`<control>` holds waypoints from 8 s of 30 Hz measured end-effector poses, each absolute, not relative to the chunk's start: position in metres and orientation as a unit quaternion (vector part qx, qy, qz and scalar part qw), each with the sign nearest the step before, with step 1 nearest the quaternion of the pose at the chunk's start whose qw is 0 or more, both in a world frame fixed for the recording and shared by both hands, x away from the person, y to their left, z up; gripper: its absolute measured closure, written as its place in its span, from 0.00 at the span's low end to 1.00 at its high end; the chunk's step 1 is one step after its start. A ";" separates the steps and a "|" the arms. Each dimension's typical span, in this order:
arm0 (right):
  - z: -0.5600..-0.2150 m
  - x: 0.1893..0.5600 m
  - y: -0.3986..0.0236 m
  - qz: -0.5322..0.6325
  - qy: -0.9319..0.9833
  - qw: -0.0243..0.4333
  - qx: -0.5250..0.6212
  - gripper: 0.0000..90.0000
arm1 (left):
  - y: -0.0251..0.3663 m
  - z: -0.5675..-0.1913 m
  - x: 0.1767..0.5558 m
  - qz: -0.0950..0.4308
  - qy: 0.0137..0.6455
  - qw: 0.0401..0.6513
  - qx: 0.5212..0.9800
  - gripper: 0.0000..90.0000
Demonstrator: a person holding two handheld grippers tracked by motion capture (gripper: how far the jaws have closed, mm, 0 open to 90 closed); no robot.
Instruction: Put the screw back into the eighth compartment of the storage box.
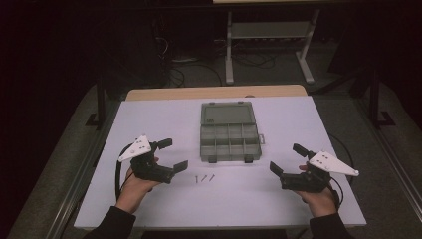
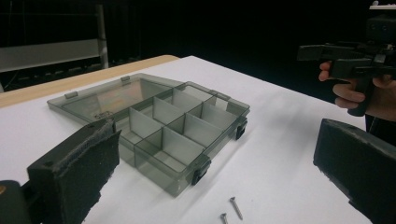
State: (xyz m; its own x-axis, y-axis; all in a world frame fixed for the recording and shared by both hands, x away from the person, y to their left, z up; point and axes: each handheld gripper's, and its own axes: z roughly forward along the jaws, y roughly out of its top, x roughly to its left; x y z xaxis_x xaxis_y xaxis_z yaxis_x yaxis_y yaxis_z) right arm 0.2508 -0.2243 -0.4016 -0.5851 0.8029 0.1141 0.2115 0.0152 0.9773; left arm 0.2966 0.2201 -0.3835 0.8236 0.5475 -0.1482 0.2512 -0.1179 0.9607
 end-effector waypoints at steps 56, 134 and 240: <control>-0.404 0.254 -0.227 0.590 0.666 0.247 0.384 0.00 | 0.159 -0.384 0.329 0.078 0.311 0.493 0.809 0.47; -0.405 0.255 -0.224 0.579 0.677 0.249 0.380 0.00 | 0.164 -0.435 0.314 0.011 0.352 0.320 0.879 0.84; -0.406 0.257 -0.223 0.581 0.677 0.245 0.380 0.00 | 0.111 -0.353 0.376 0.002 0.245 0.460 0.853 0.98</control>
State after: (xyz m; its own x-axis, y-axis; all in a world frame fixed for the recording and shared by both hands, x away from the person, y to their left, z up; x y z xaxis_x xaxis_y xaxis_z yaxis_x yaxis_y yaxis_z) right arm 0.2572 -0.2230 -0.4059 -0.5919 0.7986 0.1093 0.2298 0.0372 0.9725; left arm 0.3762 0.1112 -0.3532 0.8797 0.4206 -0.2217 0.4162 -0.4559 0.7867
